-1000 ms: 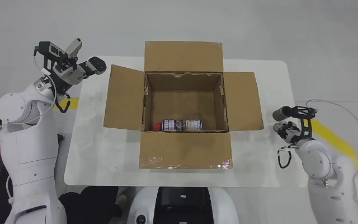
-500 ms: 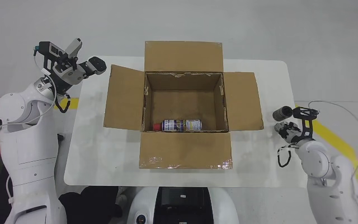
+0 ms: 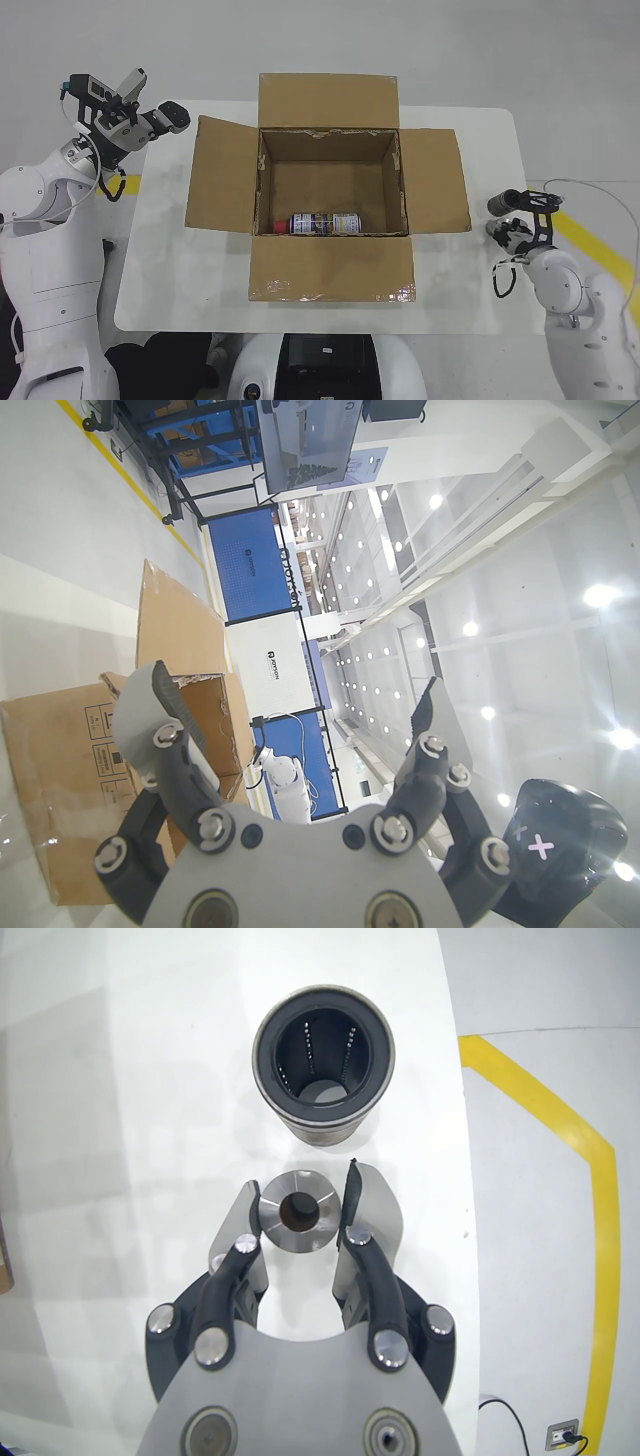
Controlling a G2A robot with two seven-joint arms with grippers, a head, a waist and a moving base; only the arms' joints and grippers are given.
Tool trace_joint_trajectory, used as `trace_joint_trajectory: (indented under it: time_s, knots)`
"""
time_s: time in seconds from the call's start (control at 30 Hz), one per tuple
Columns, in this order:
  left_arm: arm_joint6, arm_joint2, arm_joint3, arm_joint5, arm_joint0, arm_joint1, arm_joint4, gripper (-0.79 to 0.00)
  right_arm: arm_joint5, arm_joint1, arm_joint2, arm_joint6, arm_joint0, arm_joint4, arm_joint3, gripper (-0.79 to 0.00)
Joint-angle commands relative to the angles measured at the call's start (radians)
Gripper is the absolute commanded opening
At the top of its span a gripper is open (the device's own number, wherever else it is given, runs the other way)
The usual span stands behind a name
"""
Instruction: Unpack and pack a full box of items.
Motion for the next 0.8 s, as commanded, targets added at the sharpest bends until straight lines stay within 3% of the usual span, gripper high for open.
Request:
trace_joint_trajectory:
  time_s: [0.0,0.2,0.27,0.57,0.77]
  knots:
    - [0.000,0.000,0.000,0.000,0.000,0.000,0.000,0.000,0.000,0.000,-0.002,-0.001,0.000,0.003,0.001,-0.456]
    - [0.000,0.000,0.000,0.000,0.000,0.000,0.000,0.000,0.004,0.001,0.003,-0.003,-0.003,0.009,-0.009,-0.400]
    - [0.000,0.000,0.000,0.000,0.000,0.000,0.000,0.000,0.004,0.002,0.013,0.003,-0.010,0.014,-0.031,-0.305]
    - [0.000,0.000,0.000,0.000,0.000,0.000,0.000,0.000,-0.032,0.013,0.073,0.054,-0.046,-0.038,-0.191,-0.228]
    - [0.000,0.000,0.000,0.000,0.000,0.000,0.000,0.000,-0.040,0.018,0.103,0.038,-0.026,-0.048,-0.278,-0.249]
